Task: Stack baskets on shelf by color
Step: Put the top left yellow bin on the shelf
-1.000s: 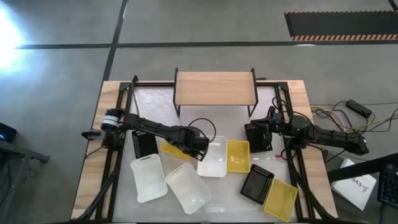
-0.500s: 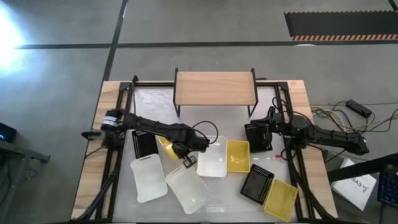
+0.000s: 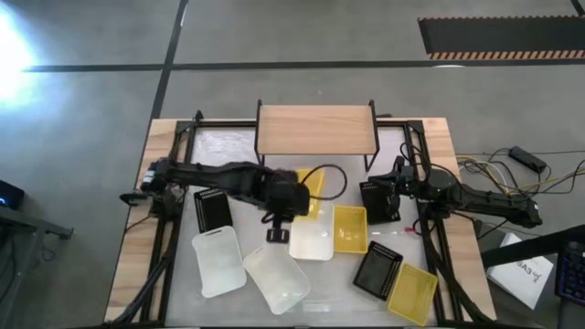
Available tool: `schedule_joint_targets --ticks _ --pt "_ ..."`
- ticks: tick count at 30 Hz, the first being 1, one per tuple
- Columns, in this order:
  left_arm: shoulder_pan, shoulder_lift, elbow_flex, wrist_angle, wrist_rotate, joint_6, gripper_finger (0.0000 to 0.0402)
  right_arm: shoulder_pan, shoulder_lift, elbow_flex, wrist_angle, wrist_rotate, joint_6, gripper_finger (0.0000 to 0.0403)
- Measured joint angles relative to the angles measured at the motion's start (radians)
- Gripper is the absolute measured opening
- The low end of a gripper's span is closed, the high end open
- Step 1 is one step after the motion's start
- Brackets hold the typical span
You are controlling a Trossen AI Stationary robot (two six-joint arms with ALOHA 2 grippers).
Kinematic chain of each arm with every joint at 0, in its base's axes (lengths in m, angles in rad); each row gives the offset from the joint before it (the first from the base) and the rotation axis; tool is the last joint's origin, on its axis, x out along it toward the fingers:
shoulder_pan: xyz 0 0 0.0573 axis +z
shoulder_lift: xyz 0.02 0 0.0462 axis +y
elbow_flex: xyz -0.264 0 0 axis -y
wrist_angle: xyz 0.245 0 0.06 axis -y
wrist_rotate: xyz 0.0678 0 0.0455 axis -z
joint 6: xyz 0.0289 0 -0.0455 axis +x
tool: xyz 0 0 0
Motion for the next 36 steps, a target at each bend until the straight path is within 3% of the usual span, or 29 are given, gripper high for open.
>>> schedule_joint_targets --ticks 5,11,16,36 --pt "0.153 -0.008 -0.019 0.005 -0.106 0.208 0.0 0.0 0.001 0.0 0.0 0.0 0.0 0.0009" --pt "0.394 -0.008 -0.035 0.009 -0.107 0.25 0.0 0.0 0.004 0.0 0.0 0.0 0.0 0.0009" --pt "0.509 0.008 -0.07 0.01 -0.096 0.357 0.0 0.0 0.005 0.0 0.0 0.0 0.0 0.0009" --pt "0.555 0.084 -0.107 0.024 -0.099 0.382 0.0 0.0 0.005 0.0 0.0 0.0 0.0 0.0009"
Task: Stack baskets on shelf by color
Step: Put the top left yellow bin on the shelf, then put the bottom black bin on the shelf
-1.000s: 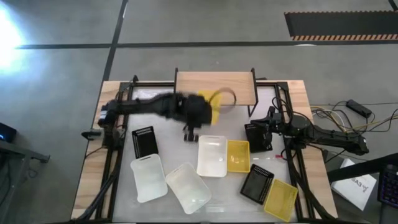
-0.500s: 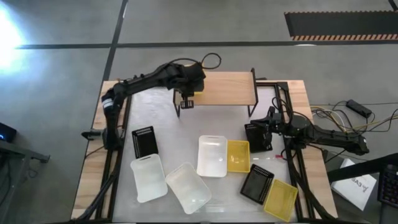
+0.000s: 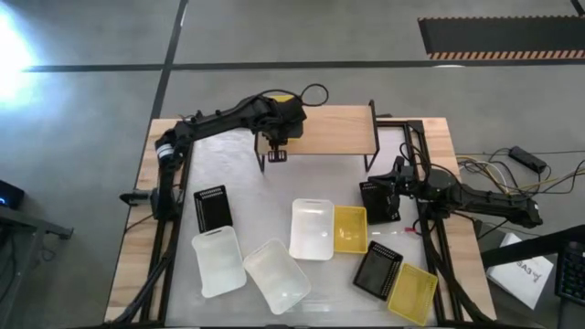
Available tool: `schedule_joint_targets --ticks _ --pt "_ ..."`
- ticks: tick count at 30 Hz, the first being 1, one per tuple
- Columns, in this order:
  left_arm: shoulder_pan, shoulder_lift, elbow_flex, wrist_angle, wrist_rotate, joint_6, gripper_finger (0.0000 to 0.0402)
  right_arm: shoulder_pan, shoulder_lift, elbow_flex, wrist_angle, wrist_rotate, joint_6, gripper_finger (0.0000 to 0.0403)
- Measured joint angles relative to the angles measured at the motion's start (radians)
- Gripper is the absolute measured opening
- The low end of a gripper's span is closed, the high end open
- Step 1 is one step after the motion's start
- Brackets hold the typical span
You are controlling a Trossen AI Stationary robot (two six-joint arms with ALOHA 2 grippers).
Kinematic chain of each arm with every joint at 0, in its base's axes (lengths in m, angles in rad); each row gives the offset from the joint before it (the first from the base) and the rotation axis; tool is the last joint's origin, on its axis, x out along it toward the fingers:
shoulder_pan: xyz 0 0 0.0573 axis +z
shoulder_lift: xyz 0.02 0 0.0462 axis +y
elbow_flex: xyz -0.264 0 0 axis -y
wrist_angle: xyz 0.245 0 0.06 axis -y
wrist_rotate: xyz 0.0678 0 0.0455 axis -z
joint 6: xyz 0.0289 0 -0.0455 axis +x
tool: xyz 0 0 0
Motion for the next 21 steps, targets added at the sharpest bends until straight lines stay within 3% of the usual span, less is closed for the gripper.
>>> schedule_joint_targets --ticks 6,21 --pt "0.0 -0.004 0.002 -0.007 0.001 0.0 0.0011 0.0 0.0 0.0 0.0 0.0 0.0 0.0009" --pt "-0.001 -0.033 0.048 -0.046 -0.006 -0.002 0.0128 0.0 0.0 0.0 0.0 0.0 0.0 0.0009"
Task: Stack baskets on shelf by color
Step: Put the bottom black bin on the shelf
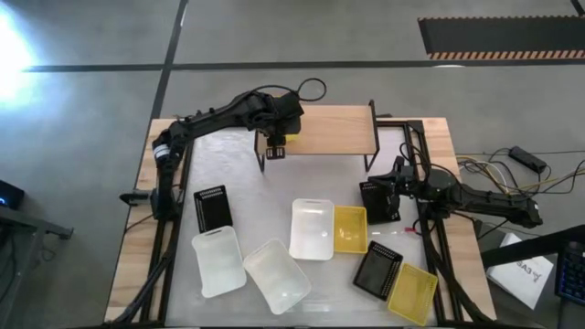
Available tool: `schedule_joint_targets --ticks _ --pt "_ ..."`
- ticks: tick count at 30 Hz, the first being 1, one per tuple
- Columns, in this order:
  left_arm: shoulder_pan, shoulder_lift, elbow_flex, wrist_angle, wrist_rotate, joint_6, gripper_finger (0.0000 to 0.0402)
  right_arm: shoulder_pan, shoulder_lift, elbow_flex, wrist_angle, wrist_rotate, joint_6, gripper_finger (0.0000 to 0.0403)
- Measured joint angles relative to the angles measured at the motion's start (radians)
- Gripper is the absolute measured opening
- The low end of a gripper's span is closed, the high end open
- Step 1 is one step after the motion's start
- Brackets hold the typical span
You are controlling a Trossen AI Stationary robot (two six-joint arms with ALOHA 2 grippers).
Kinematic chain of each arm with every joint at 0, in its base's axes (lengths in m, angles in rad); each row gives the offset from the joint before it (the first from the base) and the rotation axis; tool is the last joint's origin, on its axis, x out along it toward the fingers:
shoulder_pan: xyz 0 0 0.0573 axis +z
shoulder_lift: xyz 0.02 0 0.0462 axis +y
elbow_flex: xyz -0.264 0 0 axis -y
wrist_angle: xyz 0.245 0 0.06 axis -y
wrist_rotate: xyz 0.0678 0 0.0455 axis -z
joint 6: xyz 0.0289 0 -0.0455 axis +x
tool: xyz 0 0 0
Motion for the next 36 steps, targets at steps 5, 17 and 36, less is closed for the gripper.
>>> schedule_joint_targets --ticks 5,17,36 --pt "-0.024 -0.058 0.032 -0.029 -0.016 -0.068 0.0137 0.0 0.0 0.0 0.0 0.0 0.0 0.0009" --pt "-0.348 -0.124 -0.009 0.204 0.059 -0.127 0.0136 0.0 0.0 0.0 0.0 0.0 0.0 0.0009" --pt "-0.78 0.238 -0.298 1.265 0.196 -0.225 0.0143 0.0 0.0 0.0 0.0 0.0 0.0 0.0009"
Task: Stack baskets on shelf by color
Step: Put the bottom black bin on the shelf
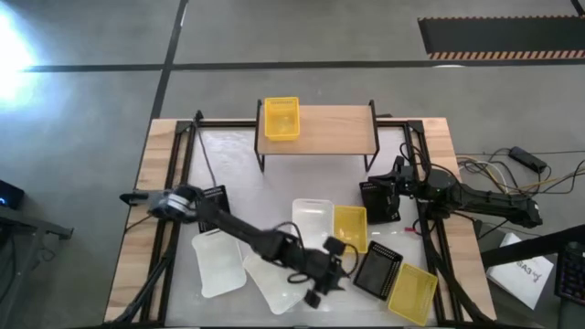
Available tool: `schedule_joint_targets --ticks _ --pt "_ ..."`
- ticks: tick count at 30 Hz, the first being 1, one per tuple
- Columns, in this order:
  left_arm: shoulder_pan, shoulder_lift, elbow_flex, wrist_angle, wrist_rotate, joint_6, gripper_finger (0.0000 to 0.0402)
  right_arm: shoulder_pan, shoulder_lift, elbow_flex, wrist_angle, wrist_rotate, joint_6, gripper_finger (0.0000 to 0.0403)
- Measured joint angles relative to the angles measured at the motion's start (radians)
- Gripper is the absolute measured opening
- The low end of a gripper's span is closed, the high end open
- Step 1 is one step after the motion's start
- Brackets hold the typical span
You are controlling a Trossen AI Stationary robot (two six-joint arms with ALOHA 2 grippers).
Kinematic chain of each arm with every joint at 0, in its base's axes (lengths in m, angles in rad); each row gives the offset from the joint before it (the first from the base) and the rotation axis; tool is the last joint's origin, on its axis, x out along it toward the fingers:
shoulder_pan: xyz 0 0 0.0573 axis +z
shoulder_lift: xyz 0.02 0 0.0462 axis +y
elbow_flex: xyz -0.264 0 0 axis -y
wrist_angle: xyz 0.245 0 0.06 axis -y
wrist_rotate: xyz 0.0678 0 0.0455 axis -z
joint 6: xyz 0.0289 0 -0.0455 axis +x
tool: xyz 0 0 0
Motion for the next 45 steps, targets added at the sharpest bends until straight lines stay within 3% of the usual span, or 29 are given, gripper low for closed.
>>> schedule_joint_targets --ticks 3,6,13,20,25,30,38,42,45 --pt "-0.005 0.089 0.062 0.059 0.0 0.017 0.0153 0.0 0.0 0.0 0.0 0.0 0.0 0.0009" --pt "0.001 0.165 0.174 0.013 0.001 0.019 0.0163 0.0 0.0 0.0 0.001 0.0 0.0 0.0009" --pt "0.013 0.312 0.441 -0.252 0.012 0.115 0.0174 0.0 0.001 0.0 0.002 0.0 0.0 0.0009" --pt "0.013 0.374 0.464 -0.268 -0.085 0.141 0.0174 0.0 0.001 0.0 0.002 0.0 0.0 0.0009" --pt "0.013 0.396 0.463 -0.256 -0.084 0.164 0.0169 0.0 0.001 0.0 0.001 0.001 0.0 0.0009" --pt "0.013 0.418 0.463 -0.259 -0.083 0.164 0.0133 0.0 0.001 0.0 0.001 0.0 0.0 0.0009" --pt "-0.017 0.384 0.462 -0.234 -0.081 0.147 0.001 0.0 0.001 0.0 0.001 0.0 0.0 0.0009" --pt "-0.044 0.324 0.462 -0.228 -0.091 0.139 0.0003 0.0 0.001 0.0 0.0 0.0 0.0 0.0009" --pt "-0.068 0.256 0.462 -0.259 -0.155 0.122 0.0001 0.0 0.001 0.0 0.0 0.001 0.0 0.0009"
